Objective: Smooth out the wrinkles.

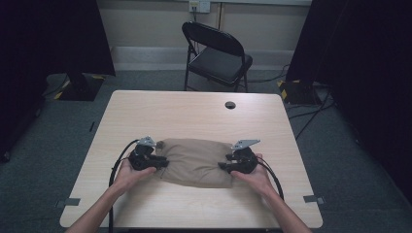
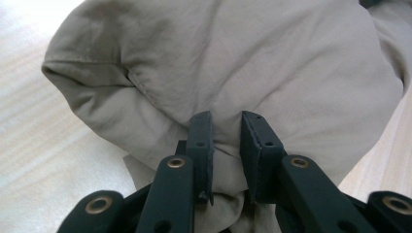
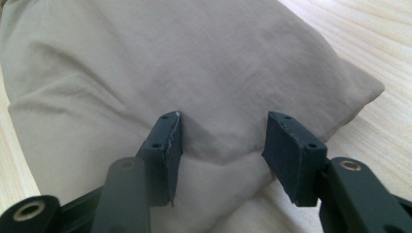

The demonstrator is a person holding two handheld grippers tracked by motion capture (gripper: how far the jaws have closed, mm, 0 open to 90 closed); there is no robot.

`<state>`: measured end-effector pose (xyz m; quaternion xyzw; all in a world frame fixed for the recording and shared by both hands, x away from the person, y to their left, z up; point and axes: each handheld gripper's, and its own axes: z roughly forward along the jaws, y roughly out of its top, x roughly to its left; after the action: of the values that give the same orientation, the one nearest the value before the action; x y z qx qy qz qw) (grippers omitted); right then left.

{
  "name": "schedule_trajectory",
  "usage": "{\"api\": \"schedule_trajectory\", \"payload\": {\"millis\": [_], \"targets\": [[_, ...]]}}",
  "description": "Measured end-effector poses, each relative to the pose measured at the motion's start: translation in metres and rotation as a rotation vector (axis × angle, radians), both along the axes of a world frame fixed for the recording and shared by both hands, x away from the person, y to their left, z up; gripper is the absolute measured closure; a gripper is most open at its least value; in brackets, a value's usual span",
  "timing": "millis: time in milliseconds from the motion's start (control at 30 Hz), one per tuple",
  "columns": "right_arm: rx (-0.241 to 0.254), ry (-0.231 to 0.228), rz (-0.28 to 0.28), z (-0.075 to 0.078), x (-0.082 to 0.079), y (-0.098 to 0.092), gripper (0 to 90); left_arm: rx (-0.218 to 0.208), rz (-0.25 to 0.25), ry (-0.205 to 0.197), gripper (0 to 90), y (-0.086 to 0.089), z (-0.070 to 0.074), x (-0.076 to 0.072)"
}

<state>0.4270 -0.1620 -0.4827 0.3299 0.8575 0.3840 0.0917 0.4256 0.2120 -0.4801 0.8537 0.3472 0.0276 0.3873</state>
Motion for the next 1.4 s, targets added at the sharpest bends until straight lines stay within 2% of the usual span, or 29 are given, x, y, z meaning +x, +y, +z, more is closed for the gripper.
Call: {"api": "schedule_trajectory", "payload": {"millis": [67, 167, 200, 300, 333, 400, 467, 533, 567, 600, 633, 667, 700, 767, 833, 867, 967, 1033, 1133, 1233, 1333, 1367, 1400], "targets": [[-0.001, -0.001, -0.008, -0.001, 0.002, -0.002, 48.4, -0.006, -0.007, 0.018, 75.0, 0.000, -0.001, -0.003], [-0.031, -0.033, -0.014, 0.000, 0.004, -0.001, 48.6, -0.012, -0.029, 0.048, 75.1, -0.001, 0.002, -0.008], [-0.039, -0.042, -0.019, 0.001, 0.004, -0.001, 48.5, -0.017, -0.023, 0.038, 74.6, -0.001, 0.004, -0.011], [-0.033, -0.057, -0.039, 0.005, 0.003, -0.003, 47.8, -0.075, -0.009, -0.012, 68.1, 0.000, 0.019, -0.017], [-0.016, -0.073, -0.043, 0.009, 0.003, -0.004, 48.0, -0.097, -0.008, -0.024, 68.2, 0.000, 0.024, -0.017], [0.012, -0.098, -0.056, 0.015, 0.004, -0.005, 48.3, -0.127, -0.006, -0.083, 70.1, -0.001, 0.032, -0.014], [0.026, -0.108, -0.076, 0.019, 0.010, -0.003, 50.0, -0.153, 0.052, -0.114, 69.7, -0.004, 0.036, -0.002], [0.060, -0.105, -0.094, 0.018, 0.017, 0.001, 50.4, -0.138, 0.124, -0.153, 66.7, -0.006, 0.031, 0.008], [0.062, -0.101, -0.097, 0.017, 0.019, 0.003, 50.3, -0.133, 0.160, -0.133, 65.6, -0.008, 0.024, 0.016], [0.040, -0.097, -0.096, 0.012, 0.022, 0.006, 49.6, -0.094, 0.183, -0.127, 65.3, -0.011, 0.019, 0.020], [0.011, -0.092, -0.097, 0.007, 0.024, 0.009, 49.4, -0.043, 0.189, -0.125, 63.4, -0.015, 0.014, 0.024], [0.008, -0.084, -0.104, 0.003, 0.026, 0.009, 49.2, -0.032, 0.176, -0.108, 61.9, -0.017, 0.008, 0.026], [0.022, -0.073, -0.116, 0.000, 0.027, 0.008, 49.3, -0.038, 0.182, -0.095, 61.9, -0.015, 0.004, 0.030], [0.008, -0.070, -0.127, -0.001, 0.029, 0.005, 49.4, -0.062, 0.185, -0.066, 62.8, -0.010, 0.001, 0.034], [-0.016, -0.075, -0.129, -0.003, 0.029, 0.004, 49.5, -0.059, 0.179, -0.052, 63.5, -0.007, -0.003, 0.036], [-0.009, -0.071, -0.133, -0.004, 0.029, 0.003, 49.5, -0.076, 0.183, -0.041, 63.8, -0.005, -0.005, 0.035], [0.001, -0.066, -0.138, -0.004, 0.028, 0.002, 49.4, -0.072, 0.185, -0.034, 63.8, -0.002, -0.005, 0.033], [0.000, -0.068, -0.135, -0.003, 0.028, 0.002, 49.3, -0.071, 0.187, -0.037, 62.5, -0.002, -0.004, 0.033], [0.025, -0.059, -0.144, 0.002, 0.026, -0.003, 43.5, -0.112, 0.174, -0.034, 56.0, 0.001, 0.005, 0.027], [0.056, -0.052, -0.160, 0.010, 0.022, -0.012, 39.1, -0.146, 0.178, -0.053, 50.7, 0.008, 0.015, 0.021], [0.093, -0.061, -0.192, 0.021, 0.014, -0.025, 34.8, -0.153, 0.203, -0.069, 46.8, 0.015, 0.022, 0.014], [0.094, -0.065, -0.198, 0.024, 0.010, -0.030, 32.8, -0.131, 0.197, -0.080, 46.7, 0.022, 0.026, 0.005], [0.103, -0.061, -0.205, 0.026, 0.006, -0.035, 31.4, -0.128, 0.198, -0.081, 46.7, 0.025, 0.027, 0.002]]}}
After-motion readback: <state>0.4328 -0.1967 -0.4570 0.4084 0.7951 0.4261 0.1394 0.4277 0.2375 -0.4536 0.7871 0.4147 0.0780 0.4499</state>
